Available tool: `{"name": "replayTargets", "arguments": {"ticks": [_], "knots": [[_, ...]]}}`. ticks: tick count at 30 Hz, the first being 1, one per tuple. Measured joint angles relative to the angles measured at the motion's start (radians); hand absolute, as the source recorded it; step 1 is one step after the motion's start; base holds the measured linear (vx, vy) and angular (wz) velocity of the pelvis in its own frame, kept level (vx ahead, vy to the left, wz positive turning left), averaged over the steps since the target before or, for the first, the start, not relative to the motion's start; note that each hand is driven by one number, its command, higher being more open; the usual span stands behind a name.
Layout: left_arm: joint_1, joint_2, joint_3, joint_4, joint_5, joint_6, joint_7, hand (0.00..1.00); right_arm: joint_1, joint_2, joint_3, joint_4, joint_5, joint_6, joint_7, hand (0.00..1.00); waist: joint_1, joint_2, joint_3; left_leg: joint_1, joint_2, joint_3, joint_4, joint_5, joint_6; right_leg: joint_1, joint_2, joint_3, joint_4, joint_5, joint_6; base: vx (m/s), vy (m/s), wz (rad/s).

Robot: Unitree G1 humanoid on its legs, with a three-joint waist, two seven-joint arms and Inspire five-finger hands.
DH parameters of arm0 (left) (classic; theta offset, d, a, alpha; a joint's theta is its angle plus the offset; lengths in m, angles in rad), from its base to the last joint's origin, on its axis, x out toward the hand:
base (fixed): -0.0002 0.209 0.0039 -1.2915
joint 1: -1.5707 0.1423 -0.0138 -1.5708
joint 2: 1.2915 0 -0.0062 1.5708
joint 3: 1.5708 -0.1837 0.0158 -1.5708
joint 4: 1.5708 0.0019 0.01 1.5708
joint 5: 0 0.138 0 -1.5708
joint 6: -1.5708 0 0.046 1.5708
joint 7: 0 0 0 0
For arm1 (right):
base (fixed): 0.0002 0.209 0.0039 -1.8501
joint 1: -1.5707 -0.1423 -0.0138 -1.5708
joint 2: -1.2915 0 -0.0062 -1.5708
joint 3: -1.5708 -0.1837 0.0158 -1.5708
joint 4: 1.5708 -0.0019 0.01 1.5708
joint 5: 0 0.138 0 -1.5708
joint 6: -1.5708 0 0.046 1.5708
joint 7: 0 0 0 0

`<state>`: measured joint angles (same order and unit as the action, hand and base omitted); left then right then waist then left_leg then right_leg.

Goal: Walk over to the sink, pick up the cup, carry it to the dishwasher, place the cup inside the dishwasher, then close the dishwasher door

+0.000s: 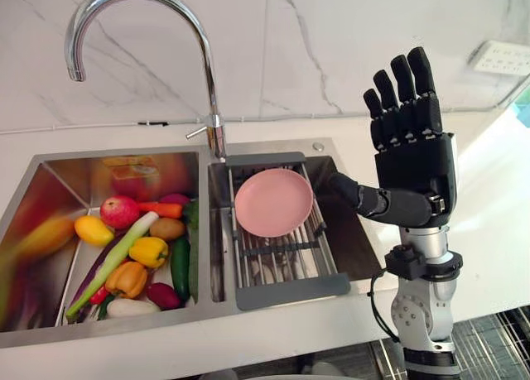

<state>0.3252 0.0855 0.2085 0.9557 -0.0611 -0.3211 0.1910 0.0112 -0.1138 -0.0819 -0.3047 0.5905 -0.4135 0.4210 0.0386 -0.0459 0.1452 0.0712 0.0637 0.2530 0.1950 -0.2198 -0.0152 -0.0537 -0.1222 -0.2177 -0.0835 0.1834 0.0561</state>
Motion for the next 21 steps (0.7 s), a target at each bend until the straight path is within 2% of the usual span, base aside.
{"name": "replayTargets", "arguments": {"ticks": [7, 10, 12, 15, 21], "knots": [[-0.052, 0.068, 0.004, 0.068, -0.037, 0.074, -0.149, 1.00, 0.020, -0.005, -0.068, 0.000, -0.107, 0.103, -0.120, 1.00, -0.008, 0.007, 0.004, -0.022, 0.067, 0.005, 0.038, -0.018, -0.048, -0.042, 0.021, -0.091, 0.101, -0.085, -0.023, 0.01, -0.087, 0.09], [-0.052, 0.071, 0.030, 0.077, -0.037, 0.095, -0.190, 1.00, 0.031, -0.019, -0.097, 0.001, -0.235, 0.147, -0.174, 1.00, -0.010, 0.008, 0.003, -0.016, 0.076, 0.013, 0.024, -0.018, -0.056, -0.036, 0.033, -0.092, 0.081, -0.080, -0.028, 0.04, -0.056, -0.06], [-0.050, 0.077, 0.032, 0.082, -0.037, 0.099, -0.193, 1.00, 0.040, -0.045, -0.100, 0.001, -0.409, 0.156, -0.212, 1.00, -0.010, 0.008, 0.003, 0.000, 0.077, 0.028, 0.010, -0.018, -0.058, -0.018, 0.040, -0.087, 0.049, -0.054, -0.013, 0.05, 0.000, -0.11], [-0.063, 0.087, 0.035, 0.111, -0.019, 0.103, -0.194, 1.00, 0.039, -0.104, -0.095, -0.019, -0.609, 0.158, -0.231, 1.00, -0.009, 0.008, 0.000, 0.015, 0.069, 0.041, -0.008, -0.018, -0.058, 0.012, 0.046, -0.076, -0.002, -0.021, -0.007, 0.04, 0.021, -0.13], [-0.074, 0.093, 0.036, 0.149, -0.013, 0.125, -0.205, 1.00, 0.039, -0.225, -0.083, -0.112, -0.894, 0.157, -0.211, 1.00, -0.009, 0.006, -0.024, 0.036, 0.063, 0.045, -0.025, -0.017, -0.057, 0.025, 0.043, -0.075, -0.007, -0.019, -0.004, 0.00, 0.020, -0.03]]}}
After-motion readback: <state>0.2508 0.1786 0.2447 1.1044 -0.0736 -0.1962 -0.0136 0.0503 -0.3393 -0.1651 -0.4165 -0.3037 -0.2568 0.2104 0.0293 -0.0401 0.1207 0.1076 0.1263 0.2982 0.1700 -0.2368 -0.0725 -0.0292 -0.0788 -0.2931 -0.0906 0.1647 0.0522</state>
